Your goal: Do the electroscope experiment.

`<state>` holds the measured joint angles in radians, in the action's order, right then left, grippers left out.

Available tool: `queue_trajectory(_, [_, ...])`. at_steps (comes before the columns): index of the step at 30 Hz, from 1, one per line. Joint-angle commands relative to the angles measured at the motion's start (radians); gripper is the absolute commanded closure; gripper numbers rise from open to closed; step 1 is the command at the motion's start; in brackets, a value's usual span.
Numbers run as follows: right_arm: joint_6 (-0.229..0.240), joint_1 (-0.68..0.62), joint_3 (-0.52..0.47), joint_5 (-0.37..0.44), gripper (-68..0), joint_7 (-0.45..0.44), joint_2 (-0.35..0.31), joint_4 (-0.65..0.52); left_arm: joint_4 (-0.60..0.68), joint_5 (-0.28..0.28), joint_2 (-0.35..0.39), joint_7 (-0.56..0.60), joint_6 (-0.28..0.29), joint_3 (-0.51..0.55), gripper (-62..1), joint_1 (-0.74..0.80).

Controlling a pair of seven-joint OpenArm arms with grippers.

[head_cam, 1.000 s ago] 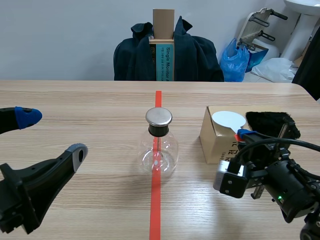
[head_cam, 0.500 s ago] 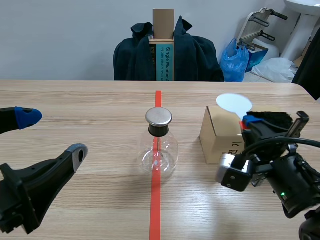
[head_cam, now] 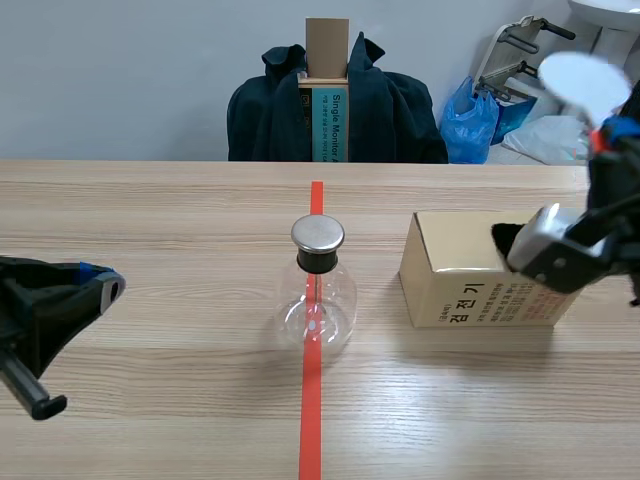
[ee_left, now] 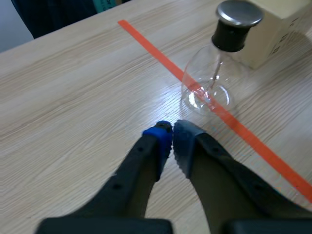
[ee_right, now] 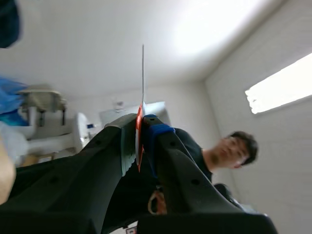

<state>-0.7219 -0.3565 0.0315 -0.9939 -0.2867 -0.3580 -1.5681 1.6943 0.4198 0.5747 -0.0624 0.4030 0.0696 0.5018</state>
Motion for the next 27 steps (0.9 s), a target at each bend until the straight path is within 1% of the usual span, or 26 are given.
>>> queue_trajectory(1, [-0.061, -0.011, -0.026, 0.030, -0.8, 0.000, -0.017, -0.057, -0.056, 0.007, 0.009, 0.019, 0.028, -0.032, -1.9, -0.061])
queue_trajectory(4, [-0.061, -0.027, -0.069, 0.072, -0.8, 0.000, -0.016, -0.127, -0.202, 0.006, 0.010, 0.047, 0.082, -0.089, -1.9, -0.180])
queue_trajectory(7, [-0.061, -0.035, -0.099, 0.090, -0.8, 0.000, -0.016, -0.182, -0.359, 0.005, 0.010, 0.134, 0.137, -0.161, -1.9, -0.298])
queue_trajectory(9, [-0.061, -0.038, -0.114, 0.090, -0.8, -0.002, -0.017, -0.206, -0.455, 0.005, 0.007, 0.188, 0.151, -0.220, -1.9, -0.378])
queue_trajectory(13, [-0.061, -0.037, -0.136, 0.090, -0.8, -0.053, -0.016, -0.218, -0.616, -0.008, -0.018, 0.276, 0.164, -0.351, -1.9, -0.521])
queue_trajectory(15, [-0.061, -0.037, -0.136, 0.089, -0.8, -0.068, -0.016, -0.218, -0.684, -0.042, -0.042, 0.317, 0.166, -0.413, -1.9, -0.578])
queue_trajectory(18, [-0.061, -0.037, -0.136, 0.089, -0.8, -0.068, -0.016, -0.218, -0.774, -0.092, -0.079, 0.386, 0.166, -0.481, -1.9, -0.640])
queue_trajectory(20, [-0.061, -0.037, -0.136, 0.090, -0.8, -0.067, -0.016, -0.218, -0.824, -0.113, -0.103, 0.426, 0.166, -0.515, -1.9, -0.669])
queue_trajectory(23, [-0.061, -0.037, -0.132, 0.109, -0.8, -0.072, -0.016, -0.218, -0.882, -0.169, -0.137, 0.485, 0.166, -0.548, -1.9, -0.697])
queue_trajectory(24, [-0.061, -0.037, -0.128, 0.113, -0.8, -0.076, -0.016, -0.218, -0.898, -0.183, -0.146, 0.500, 0.166, -0.556, -3.0, -0.702])
queue_trajectory(25, [-0.056, -0.037, -0.126, 0.113, -0.8, -0.082, -0.016, -0.218, -0.911, -0.191, -0.155, 0.517, 0.165, -0.562, -3.0, -0.705])
queue_trajectory(27, [0.003, -0.035, -0.117, 0.112, -0.8, -0.092, -0.016, -0.218, -0.929, -0.220, -0.168, 0.547, 0.165, -0.569, -3.0, -0.706])
